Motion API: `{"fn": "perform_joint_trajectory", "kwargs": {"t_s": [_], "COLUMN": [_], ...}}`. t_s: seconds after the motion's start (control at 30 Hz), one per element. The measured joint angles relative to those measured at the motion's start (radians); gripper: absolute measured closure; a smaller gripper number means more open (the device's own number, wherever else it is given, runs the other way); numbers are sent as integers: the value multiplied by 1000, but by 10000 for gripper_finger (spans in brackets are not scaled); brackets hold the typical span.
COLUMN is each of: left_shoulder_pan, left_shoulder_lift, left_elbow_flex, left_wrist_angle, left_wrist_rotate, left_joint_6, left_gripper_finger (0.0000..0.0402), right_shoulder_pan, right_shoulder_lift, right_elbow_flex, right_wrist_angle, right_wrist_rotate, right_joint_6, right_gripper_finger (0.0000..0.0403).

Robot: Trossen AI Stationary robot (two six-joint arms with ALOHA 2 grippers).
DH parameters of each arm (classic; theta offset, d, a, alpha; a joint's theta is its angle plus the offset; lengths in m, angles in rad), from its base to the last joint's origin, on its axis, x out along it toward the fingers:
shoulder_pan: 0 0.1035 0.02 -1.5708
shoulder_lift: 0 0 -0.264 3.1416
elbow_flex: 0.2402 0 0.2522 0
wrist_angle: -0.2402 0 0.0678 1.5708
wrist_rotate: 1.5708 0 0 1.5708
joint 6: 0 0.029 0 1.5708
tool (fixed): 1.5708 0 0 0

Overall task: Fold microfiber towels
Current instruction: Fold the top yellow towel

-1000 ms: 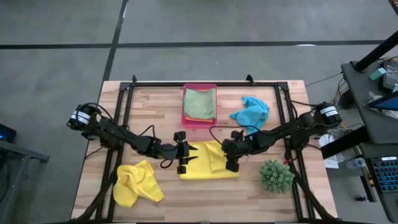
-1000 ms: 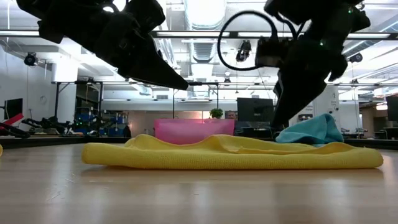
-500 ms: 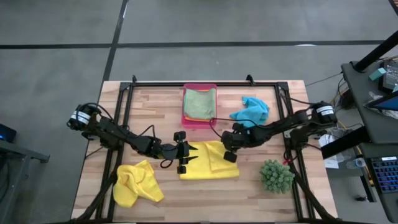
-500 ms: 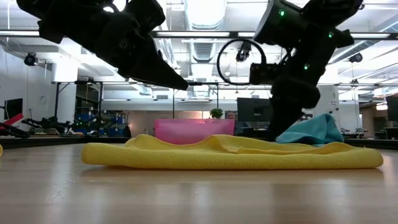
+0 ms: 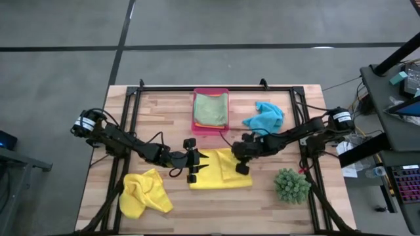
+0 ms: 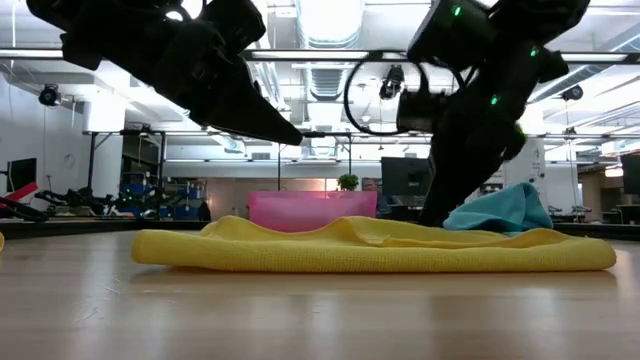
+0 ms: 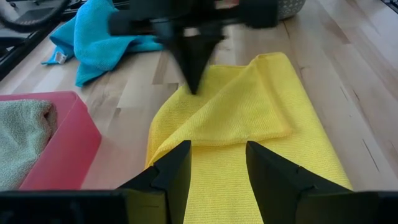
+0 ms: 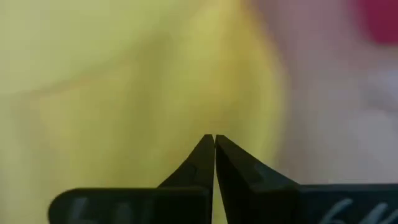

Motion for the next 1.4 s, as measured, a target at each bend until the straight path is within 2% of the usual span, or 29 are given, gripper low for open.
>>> {"fn": "perform_joint_trajectory", "kwargs": {"t_s": [0.1,0.3,0.63,0.7,0.8,0.87,0.93,1.0,1.1,1.13,1.23,1.4], "left_shoulder_pan": [0,1,1,1,1,1,1,1,1,1,1,1], "left_shoulder_lift": [0,0,0,0,0,0,0,0,0,0,0,0], "left_elbow_flex": [0,-2,-3,-3,-3,-3,-3,-3,-3,-3,-3,-3], "left_wrist_angle": [0,0,0,0,0,0,0,0,0,0,0,0], "left_wrist_rotate": [-1,-1,-1,-1,-1,-1,-1,-1,-1,-1,-1,-2], "left_joint_6": [0,0,0,0,0,0,0,0,0,0,0,0], "left_gripper_finger": [263,263,263,263,263,263,263,263,263,263,263,263], "right_shoulder_pan": [30,56,27,27,39,45,46,47,43,45,47,42], "right_shoulder_lift": [5,-26,17,39,67,73,71,67,60,56,41,-8], "right_elbow_flex": [0,0,-31,-31,-29,-28,-27,-28,-29,-29,-20,-18], "right_wrist_angle": [52,-9,-43,-24,40,52,34,2,13,10,-94,-118], "right_wrist_rotate": [-62,88,99,60,-61,-88,-50,58,36,57,197,223], "right_joint_6": [6,27,54,59,45,43,47,78,22,23,46,-3], "right_gripper_finger": [394,394,394,394,394,394,394,394,394,394,394,394]}}
